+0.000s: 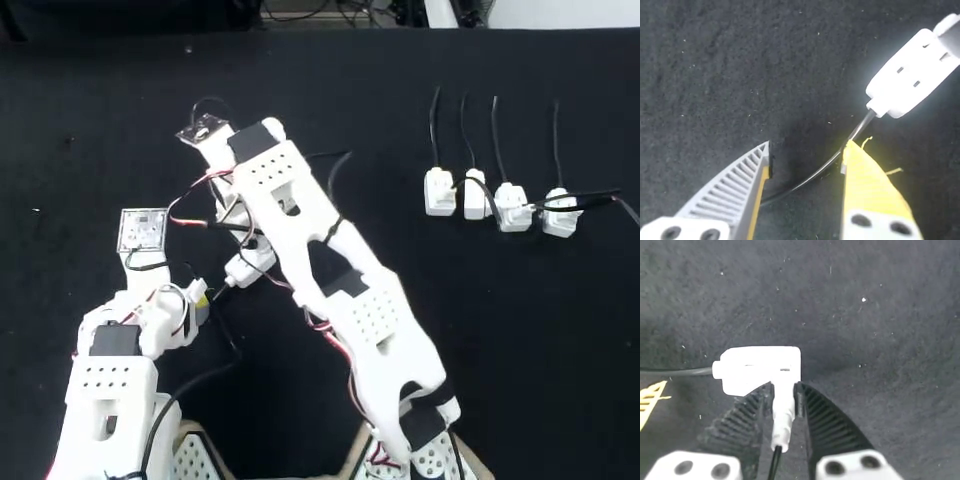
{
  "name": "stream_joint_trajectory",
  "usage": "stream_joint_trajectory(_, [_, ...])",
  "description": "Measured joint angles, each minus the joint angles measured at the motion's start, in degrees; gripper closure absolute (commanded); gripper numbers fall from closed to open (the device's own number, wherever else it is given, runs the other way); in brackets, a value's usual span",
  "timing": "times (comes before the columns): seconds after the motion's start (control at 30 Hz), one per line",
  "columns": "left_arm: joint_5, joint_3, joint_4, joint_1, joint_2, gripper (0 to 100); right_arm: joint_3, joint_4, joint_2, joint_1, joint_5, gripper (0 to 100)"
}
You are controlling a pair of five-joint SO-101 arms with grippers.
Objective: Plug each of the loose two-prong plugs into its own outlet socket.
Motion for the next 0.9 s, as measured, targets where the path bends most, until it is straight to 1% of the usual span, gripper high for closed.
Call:
stream_joint_trajectory(0.2, [0.0,0.0,0.0,-0.1,0.0,77,0.4,0.1,0.2,-0.2,0.0,98.8])
stream_joint_trajectory(0.4, [-0.1,0.0,0.0,-0.1,0.0,77,6.4,-0.6,-3.0,-0.2,-0.1,98.8])
stream_joint_trajectory(0.5, [-0.1,0.0,0.0,-0.2,0.0,77,10.9,-3.4,-5.5,-0.2,0.9,98.8])
stream_joint_trajectory(0.7, [0.6,0.0,0.0,-4.8,0.0,77,19.9,-10.3,-10.8,-0.2,1.3,98.8])
stream_joint_trajectory(0.9, [1.7,0.0,0.0,-5.5,0.0,77,21.4,-12.1,-11.1,-0.2,3.1,98.8])
